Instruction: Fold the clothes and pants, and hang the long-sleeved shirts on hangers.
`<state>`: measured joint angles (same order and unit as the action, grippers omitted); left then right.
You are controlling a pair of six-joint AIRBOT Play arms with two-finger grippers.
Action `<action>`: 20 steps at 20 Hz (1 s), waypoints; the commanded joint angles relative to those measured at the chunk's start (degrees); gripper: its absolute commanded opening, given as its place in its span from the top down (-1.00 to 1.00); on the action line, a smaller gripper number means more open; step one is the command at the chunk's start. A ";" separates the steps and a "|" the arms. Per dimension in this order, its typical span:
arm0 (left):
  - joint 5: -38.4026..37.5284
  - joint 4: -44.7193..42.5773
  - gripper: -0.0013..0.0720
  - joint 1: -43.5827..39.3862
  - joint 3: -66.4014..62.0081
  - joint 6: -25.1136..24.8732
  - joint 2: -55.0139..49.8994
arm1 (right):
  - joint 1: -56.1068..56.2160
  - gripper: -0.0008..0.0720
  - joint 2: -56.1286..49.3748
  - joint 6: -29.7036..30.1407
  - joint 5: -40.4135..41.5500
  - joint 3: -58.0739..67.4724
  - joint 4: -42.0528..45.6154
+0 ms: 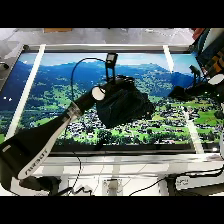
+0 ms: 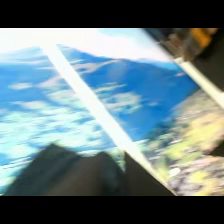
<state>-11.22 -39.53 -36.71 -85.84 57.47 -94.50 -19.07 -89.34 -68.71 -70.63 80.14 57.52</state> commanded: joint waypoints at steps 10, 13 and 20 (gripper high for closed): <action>-35.06 -2.29 0.89 -2.64 -0.09 -1.44 -10.36 | 11.17 -0.87 -6.21 0.74 8.20 -5.68 -12.20; -35.95 -3.78 0.89 -8.39 -0.09 -1.53 -10.62 | 13.16 -0.87 -6.19 0.90 8.70 -5.66 -9.46; -36.20 -5.92 0.89 -7.06 -0.09 -1.31 -10.08 | 13.09 -0.87 -6.67 -3.15 12.07 -5.68 5.70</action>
<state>-46.72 -44.82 -44.66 -85.89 56.29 -104.75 -6.15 -95.68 -68.88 -61.34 74.48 56.05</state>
